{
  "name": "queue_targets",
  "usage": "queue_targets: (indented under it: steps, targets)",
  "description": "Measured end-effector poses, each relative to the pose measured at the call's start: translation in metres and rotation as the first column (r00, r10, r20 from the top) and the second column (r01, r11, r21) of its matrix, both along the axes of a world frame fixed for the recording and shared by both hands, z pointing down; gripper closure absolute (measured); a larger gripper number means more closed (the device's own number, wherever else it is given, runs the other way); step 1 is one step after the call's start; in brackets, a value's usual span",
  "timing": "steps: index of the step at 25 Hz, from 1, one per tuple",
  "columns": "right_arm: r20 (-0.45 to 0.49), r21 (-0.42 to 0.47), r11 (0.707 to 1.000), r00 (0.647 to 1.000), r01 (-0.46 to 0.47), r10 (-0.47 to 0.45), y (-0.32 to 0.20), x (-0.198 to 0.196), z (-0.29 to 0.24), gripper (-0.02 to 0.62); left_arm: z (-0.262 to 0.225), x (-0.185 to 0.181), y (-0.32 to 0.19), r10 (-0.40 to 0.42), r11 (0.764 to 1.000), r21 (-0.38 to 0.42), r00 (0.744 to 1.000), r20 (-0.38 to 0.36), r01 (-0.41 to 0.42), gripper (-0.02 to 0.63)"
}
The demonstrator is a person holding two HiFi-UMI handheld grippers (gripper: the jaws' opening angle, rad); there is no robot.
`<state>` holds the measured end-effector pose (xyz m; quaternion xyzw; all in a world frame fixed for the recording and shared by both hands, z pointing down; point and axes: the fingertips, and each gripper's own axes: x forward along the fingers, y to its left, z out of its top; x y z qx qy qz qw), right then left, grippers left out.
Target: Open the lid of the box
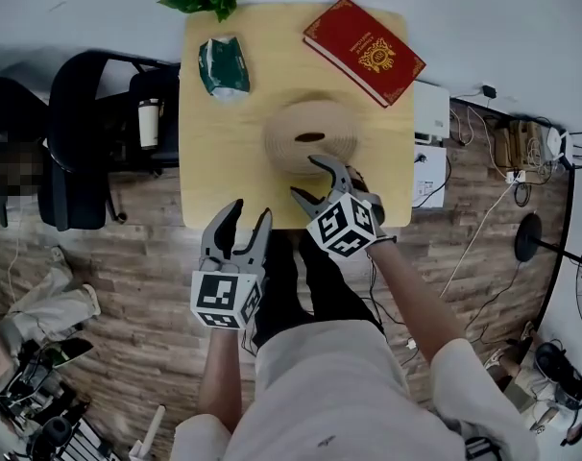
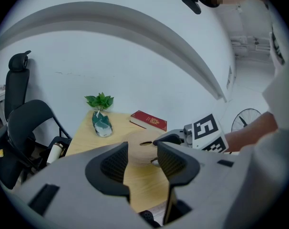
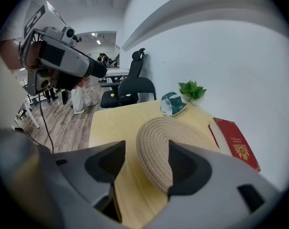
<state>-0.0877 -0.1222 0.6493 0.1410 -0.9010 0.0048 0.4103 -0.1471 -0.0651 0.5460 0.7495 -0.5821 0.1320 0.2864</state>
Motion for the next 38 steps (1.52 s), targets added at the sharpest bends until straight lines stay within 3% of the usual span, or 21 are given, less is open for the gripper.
queue_targets:
  steps: [19, 38]
  targets:
    - [-0.111, 0.087, 0.995, 0.993, 0.04, -0.03, -0.014, -0.02, 0.027, 0.316, 0.018, -0.023, -0.011, 0.033, 0.999, -0.022, 0.999, -0.006, -0.033, 0.434]
    - [-0.185, 0.1, 0.993, 0.982, 0.069, -0.05, -0.02, -0.021, 0.05, 0.333, 0.027, -0.022, -0.017, 0.063, 0.997, -0.04, 0.998, -0.019, -0.064, 0.434]
